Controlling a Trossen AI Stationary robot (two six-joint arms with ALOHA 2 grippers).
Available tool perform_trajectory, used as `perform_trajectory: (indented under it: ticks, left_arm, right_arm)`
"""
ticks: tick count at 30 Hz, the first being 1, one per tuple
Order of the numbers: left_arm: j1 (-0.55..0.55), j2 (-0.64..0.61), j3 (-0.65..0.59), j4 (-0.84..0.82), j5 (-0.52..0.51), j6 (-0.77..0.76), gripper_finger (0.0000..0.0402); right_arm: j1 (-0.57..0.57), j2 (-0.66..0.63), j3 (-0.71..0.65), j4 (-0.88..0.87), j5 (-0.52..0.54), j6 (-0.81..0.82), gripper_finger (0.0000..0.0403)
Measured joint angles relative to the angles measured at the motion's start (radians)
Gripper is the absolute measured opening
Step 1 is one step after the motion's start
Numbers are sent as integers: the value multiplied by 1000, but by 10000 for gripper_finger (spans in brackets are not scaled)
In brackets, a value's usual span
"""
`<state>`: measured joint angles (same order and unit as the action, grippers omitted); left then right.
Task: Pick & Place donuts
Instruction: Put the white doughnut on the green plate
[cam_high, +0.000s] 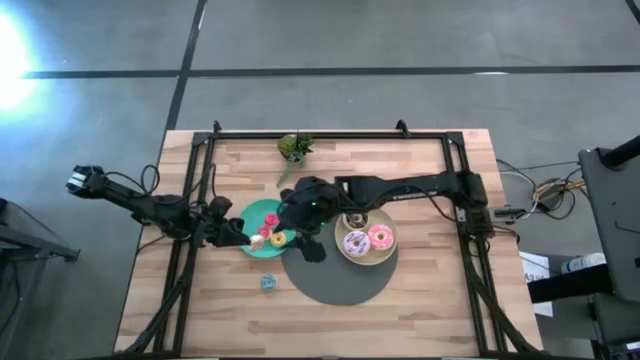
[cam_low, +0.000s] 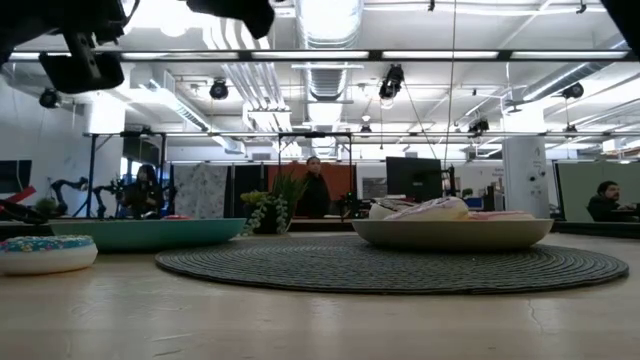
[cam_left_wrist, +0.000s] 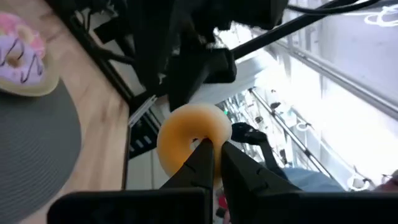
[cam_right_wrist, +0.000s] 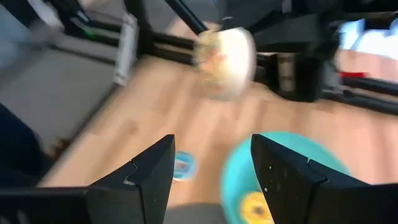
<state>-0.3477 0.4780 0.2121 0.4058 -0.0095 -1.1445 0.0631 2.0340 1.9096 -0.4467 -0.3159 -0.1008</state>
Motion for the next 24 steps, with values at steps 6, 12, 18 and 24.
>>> perform_trajectory:
  ticks: [6, 12, 18, 24]
  left_arm:
    - [0, 11, -2, -12, 18, 7, 0]
    - [0, 12, -3, -11, 18, 48, 0]
    - [4, 17, -4, -16, 18, 87, 0]
    - [10, 20, -4, -30, 8, 105, 0]
  right_arm:
    - [10, 118, 210, -149, 137, -106, 203]
    - [10, 161, 315, -202, 132, -128, 203]
    - [12, 162, 309, -205, 81, -138, 203]
    - [11, 162, 306, -202, 67, -131, 203]
